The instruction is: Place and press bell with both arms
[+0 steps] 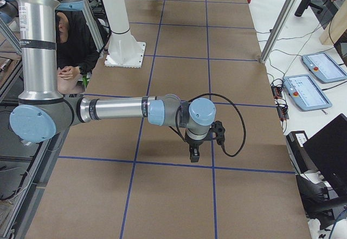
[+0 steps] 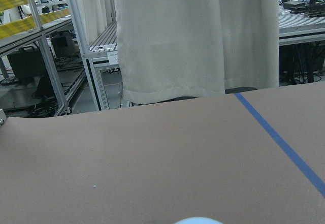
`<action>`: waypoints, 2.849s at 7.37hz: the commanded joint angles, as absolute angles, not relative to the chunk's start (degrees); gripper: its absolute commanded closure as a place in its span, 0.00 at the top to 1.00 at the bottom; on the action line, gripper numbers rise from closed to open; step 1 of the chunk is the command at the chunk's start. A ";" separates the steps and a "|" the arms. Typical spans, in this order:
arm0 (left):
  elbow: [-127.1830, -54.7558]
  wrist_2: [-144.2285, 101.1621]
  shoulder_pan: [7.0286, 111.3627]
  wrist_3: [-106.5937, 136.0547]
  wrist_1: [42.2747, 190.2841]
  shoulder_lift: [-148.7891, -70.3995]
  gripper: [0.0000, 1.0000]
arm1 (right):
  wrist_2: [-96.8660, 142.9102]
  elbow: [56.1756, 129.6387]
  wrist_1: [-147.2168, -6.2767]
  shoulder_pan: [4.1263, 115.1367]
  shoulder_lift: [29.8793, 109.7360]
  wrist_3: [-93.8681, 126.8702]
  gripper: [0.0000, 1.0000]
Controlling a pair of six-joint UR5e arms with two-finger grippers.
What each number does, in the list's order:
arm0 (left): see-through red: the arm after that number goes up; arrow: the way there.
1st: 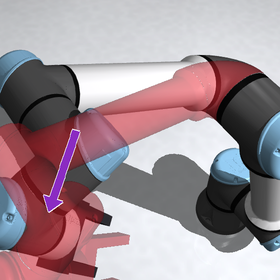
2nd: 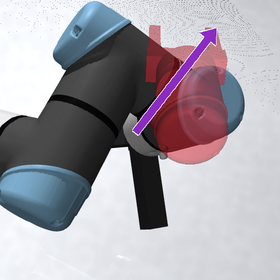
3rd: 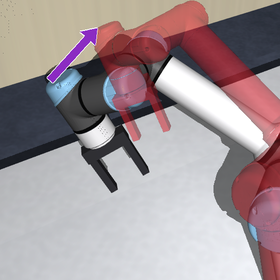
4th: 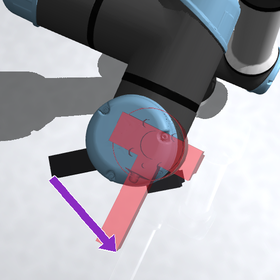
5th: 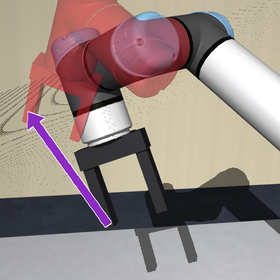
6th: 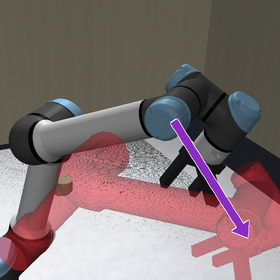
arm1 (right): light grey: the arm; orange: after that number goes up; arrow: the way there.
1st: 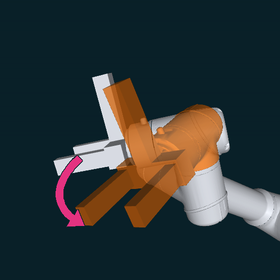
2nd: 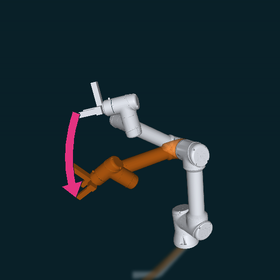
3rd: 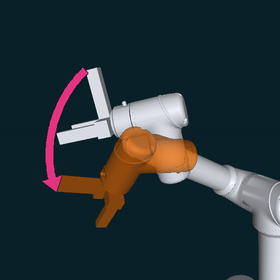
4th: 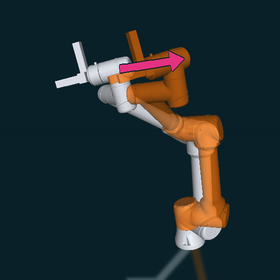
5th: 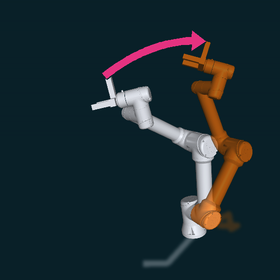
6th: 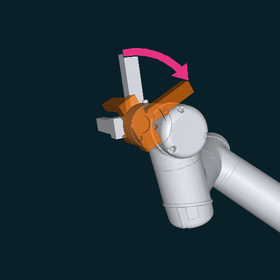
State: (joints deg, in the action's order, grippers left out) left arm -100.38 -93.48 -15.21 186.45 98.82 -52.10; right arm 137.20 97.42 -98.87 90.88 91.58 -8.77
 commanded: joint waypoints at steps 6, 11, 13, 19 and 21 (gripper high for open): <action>-100.20 -93.25 -15.47 186.15 98.70 -52.65 1.00 | 137.20 97.30 -98.88 90.88 91.58 -8.70 1.00; -99.49 -93.16 -15.29 186.85 98.09 -52.82 0.52 | 137.29 97.29 -99.14 90.88 91.67 -8.70 1.00; -99.41 -93.25 -15.21 188.61 97.91 -52.56 0.15 | 137.29 97.38 -99.23 90.88 91.67 -8.70 1.00; -107.53 -93.87 -14.50 186.00 97.82 -43.89 0.00 | 137.29 97.56 -99.32 90.88 91.93 -8.70 1.00; -112.57 -93.87 -10.22 178.73 97.65 -41.75 0.00 | 137.20 97.47 -99.23 90.88 91.76 -8.70 1.00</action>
State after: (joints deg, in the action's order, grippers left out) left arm -109.42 -93.83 -12.74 183.45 97.73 -43.16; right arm 137.27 97.55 -99.26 90.88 91.84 -8.70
